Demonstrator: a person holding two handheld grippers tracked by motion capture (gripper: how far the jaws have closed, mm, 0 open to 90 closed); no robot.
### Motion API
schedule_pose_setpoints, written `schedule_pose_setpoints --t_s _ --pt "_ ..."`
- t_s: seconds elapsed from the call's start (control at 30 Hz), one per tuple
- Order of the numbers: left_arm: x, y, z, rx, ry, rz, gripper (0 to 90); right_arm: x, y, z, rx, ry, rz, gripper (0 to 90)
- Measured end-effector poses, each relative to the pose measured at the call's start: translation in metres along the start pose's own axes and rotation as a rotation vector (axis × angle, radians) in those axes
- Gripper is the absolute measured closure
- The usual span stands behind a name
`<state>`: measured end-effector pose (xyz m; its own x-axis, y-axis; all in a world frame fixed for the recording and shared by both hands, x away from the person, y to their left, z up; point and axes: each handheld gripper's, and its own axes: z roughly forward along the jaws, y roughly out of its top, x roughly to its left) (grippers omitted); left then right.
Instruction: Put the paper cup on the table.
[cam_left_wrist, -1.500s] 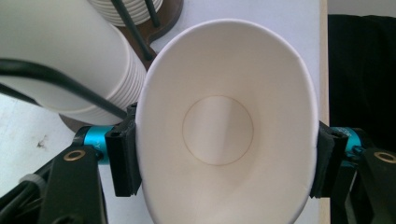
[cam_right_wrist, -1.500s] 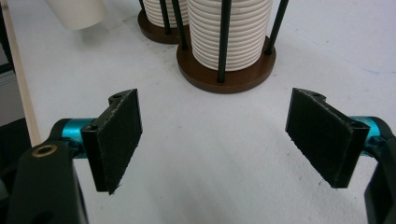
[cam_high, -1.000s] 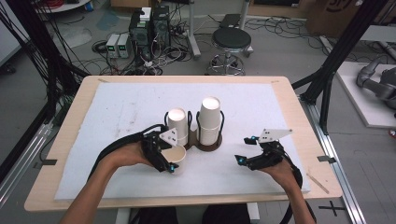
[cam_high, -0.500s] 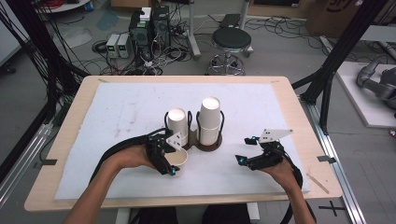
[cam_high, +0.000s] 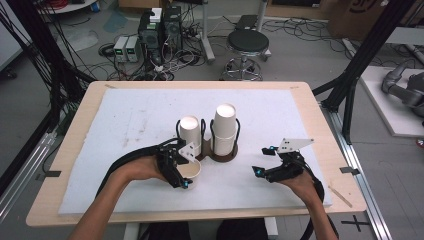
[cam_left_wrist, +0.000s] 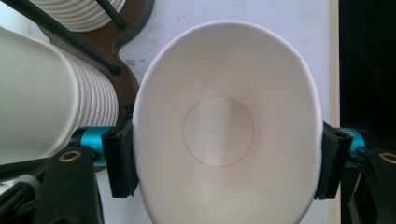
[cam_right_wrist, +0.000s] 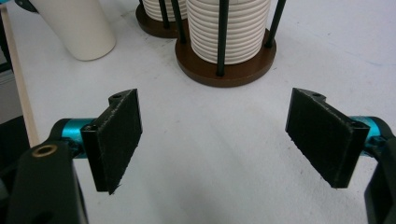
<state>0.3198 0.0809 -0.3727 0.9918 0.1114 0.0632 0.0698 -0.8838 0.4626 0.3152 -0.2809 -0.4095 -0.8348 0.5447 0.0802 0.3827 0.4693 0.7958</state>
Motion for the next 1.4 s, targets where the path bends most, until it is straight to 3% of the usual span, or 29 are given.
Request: schedule_pose_setpoints --t_s 0.6,0.8,1.4 --pt "-0.0004 0.0014 0.0011 -0.018 -0.021 0.002 14.6 0.0 -0.0002 -0.0011 -0.001 0.0 0.0 19.0" --pt "0.0001 0.0008 0.0005 -0.028 -0.028 -0.009 6.9 -0.0003 0.0 -0.0013 -0.004 -0.003 -0.002 19.0" --pt "0.0023 -0.0061 -0.0074 -0.092 -0.057 -0.042 5.6 -0.0002 0.0003 -0.0018 -0.005 -0.004 -0.003 19.0"
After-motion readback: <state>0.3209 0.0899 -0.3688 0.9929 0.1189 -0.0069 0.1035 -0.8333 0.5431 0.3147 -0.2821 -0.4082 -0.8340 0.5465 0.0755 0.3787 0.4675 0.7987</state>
